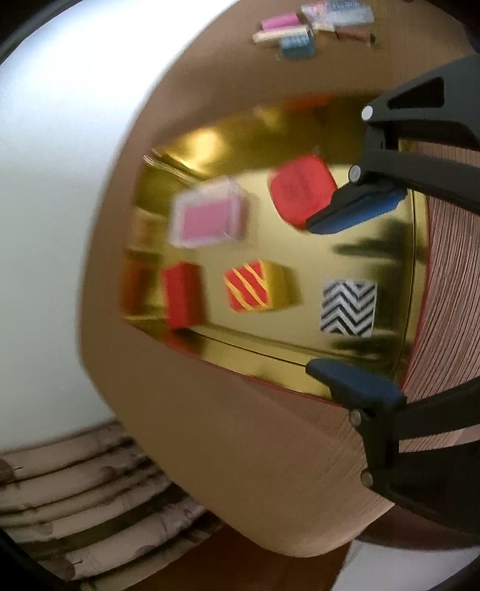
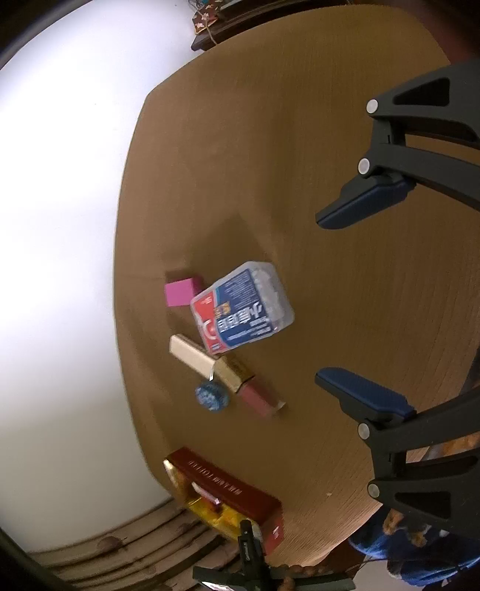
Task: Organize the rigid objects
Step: 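Carry the chevron cube over the tin and open the left gripper, then grasp the pink eraser with the right gripper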
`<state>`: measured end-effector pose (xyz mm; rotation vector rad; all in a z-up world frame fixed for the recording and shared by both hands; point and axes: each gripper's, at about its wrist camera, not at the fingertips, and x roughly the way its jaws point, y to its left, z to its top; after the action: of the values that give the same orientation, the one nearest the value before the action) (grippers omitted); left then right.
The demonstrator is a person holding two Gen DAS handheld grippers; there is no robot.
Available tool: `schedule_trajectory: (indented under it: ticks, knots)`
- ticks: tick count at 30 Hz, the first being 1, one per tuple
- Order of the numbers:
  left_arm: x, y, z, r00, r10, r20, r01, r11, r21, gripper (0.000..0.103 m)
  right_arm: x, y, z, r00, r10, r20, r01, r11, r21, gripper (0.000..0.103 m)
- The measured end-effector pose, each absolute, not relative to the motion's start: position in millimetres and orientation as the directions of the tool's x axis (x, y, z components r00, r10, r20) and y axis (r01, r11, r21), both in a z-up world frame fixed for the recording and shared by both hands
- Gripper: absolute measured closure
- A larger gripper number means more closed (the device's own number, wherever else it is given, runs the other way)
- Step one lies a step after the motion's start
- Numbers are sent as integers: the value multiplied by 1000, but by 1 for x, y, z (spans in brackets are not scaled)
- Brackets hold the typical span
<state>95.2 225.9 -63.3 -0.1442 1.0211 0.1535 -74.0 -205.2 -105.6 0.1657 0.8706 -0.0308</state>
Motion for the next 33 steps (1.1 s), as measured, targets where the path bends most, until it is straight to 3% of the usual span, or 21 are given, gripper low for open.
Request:
schedule_trajectory:
  ticks: [1,3,7,11,19,31,33]
  knots:
    - [90,224,-55,548,65,-834,-191,980,-49,31,-75,-205,-105,655,46,-755,95,985,142,23]
    - [75,219,-36,622,74,-779,-171,984,-43,14,-74,-205,-105,665,56,-745,100,982,163,23]
    - [30,213,-5,739,33,-672,-120,989,-83,2,-67,-198,-106,658,38,-752,100,986,137,23]
    - [-13,206,-8,747,-52,-662,-68,986,-154,1,-50,-202,-98,665,12,-747,117,986,120,23]
    - [-28,183,-49,629,-176,-757,-24,969,-245,1,39,-210,-79,621,-53,-782,117,993,25,23]
    - [-25,184,-61,592,-201,-780,-29,962,-270,1,139,-231,-140,491,-4,-871,113,992,59,23]
    - [-23,183,-64,583,-203,-787,-32,962,-272,1,136,-230,-142,511,-36,-859,95,995,15,30]
